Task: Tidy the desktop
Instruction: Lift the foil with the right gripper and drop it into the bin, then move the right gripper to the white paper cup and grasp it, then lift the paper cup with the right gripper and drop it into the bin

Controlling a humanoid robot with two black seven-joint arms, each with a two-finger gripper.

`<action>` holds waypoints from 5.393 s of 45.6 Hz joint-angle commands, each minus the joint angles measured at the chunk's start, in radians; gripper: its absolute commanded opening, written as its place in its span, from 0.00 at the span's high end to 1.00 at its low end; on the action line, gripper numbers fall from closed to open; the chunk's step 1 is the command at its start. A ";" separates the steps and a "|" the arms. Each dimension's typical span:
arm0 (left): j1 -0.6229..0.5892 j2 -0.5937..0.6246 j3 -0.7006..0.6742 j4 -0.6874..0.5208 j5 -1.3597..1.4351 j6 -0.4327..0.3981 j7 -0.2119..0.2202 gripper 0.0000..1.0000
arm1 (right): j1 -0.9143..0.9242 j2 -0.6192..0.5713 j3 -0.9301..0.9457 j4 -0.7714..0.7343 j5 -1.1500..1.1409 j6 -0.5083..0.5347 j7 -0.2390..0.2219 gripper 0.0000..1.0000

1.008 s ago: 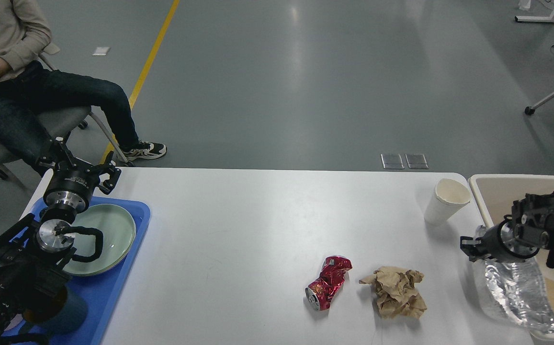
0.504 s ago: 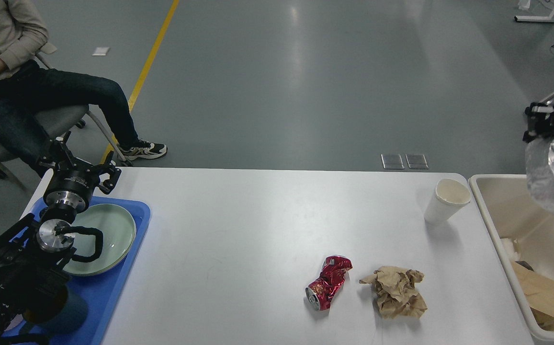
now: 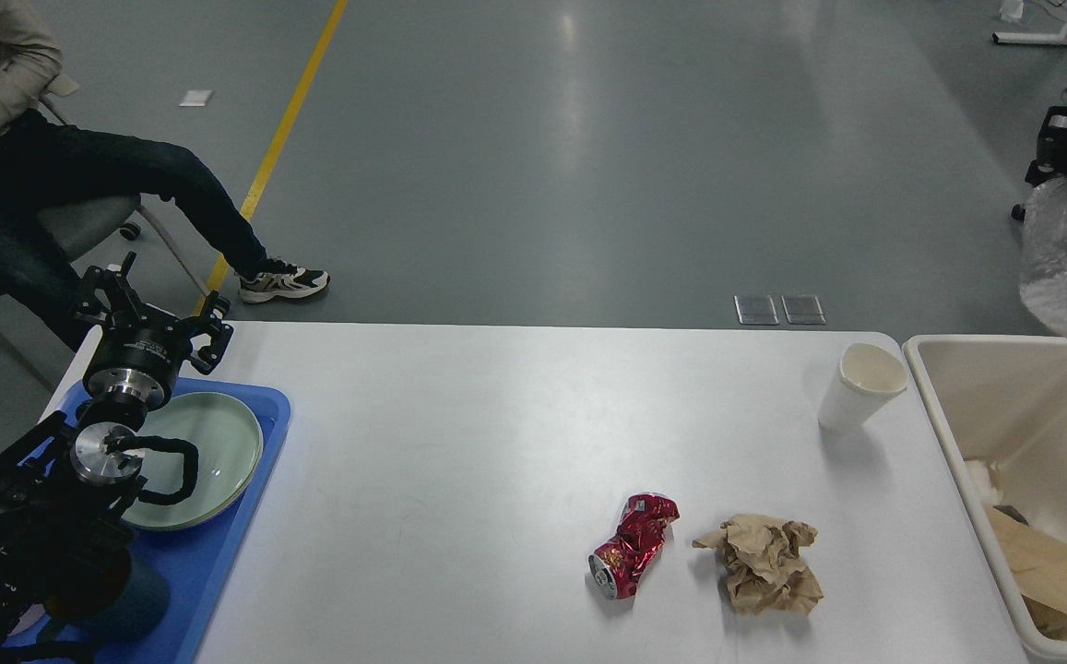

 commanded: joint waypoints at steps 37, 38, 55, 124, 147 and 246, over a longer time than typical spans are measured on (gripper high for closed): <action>0.000 0.000 0.000 0.000 0.000 0.000 0.000 0.04 | -0.749 0.043 0.139 -0.226 0.008 -0.444 -0.002 0.00; 0.000 0.000 0.000 0.000 0.000 0.000 0.000 0.04 | -0.726 0.046 0.133 -0.218 0.008 -0.442 -0.004 0.00; 0.000 0.000 0.000 0.000 0.000 0.000 0.000 0.04 | -0.205 0.061 -0.037 0.064 0.003 -0.087 -0.004 0.00; 0.000 0.000 0.000 0.000 0.000 0.000 0.000 0.04 | -0.668 0.204 0.216 -0.120 0.178 -0.416 -0.007 0.00; 0.000 0.000 0.000 0.000 0.000 0.000 0.000 0.04 | -0.698 0.251 0.228 -0.126 0.178 -0.476 -0.008 0.33; 0.000 0.000 0.000 0.000 0.000 0.000 0.000 0.04 | -0.953 0.043 0.284 -0.339 0.138 -0.467 0.003 0.00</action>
